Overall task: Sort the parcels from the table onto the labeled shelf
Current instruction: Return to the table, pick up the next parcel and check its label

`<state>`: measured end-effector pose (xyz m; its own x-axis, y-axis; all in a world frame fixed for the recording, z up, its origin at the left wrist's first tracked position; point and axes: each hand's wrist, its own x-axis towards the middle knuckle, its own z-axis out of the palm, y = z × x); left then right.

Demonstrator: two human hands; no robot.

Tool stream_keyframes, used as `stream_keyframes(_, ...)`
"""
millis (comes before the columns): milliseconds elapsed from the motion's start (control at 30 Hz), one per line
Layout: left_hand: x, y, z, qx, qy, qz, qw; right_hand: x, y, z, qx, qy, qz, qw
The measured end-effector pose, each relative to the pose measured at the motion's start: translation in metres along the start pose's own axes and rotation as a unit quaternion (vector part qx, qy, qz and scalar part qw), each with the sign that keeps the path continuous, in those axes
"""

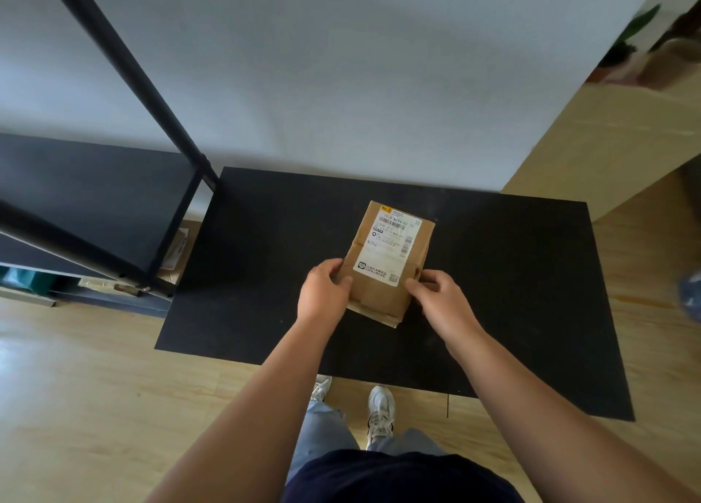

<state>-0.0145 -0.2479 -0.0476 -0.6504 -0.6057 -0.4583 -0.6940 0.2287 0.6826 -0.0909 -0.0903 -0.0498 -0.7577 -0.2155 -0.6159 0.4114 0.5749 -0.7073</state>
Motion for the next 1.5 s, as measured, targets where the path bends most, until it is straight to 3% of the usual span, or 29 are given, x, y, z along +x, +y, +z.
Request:
stream_keyframes(333,-0.006,0.005,0.0,-0.095,-0.143,-0.138,0.975,0.003,0.009,0.001,0.02,-0.07,0.083,0.994)
stream_keyframes(533,-0.013,0.022,-0.009,-0.173,-0.102,-0.141,0.969,0.0,-0.01,-0.011,0.084,-0.077,0.072,0.991)
stream_keyframes(833,-0.027,0.08,-0.06,-0.325,-0.05,-0.045,0.943,-0.044,-0.076,-0.047,0.186,-0.087,-0.053,0.977)
stream_keyframes(1000,-0.046,0.097,-0.076,-0.338,-0.07,0.025,0.938,-0.064,-0.098,-0.067,0.223,-0.068,-0.114,0.966)
stream_keyframes(1267,-0.061,0.108,-0.095,-0.341,-0.094,0.114,0.928,-0.072,-0.1,-0.09,0.217,-0.151,-0.213,0.94)
stream_keyframes(1500,-0.064,0.108,-0.107,-0.347,-0.11,0.172,0.915,-0.072,-0.101,-0.095,0.225,-0.177,-0.267,0.92)
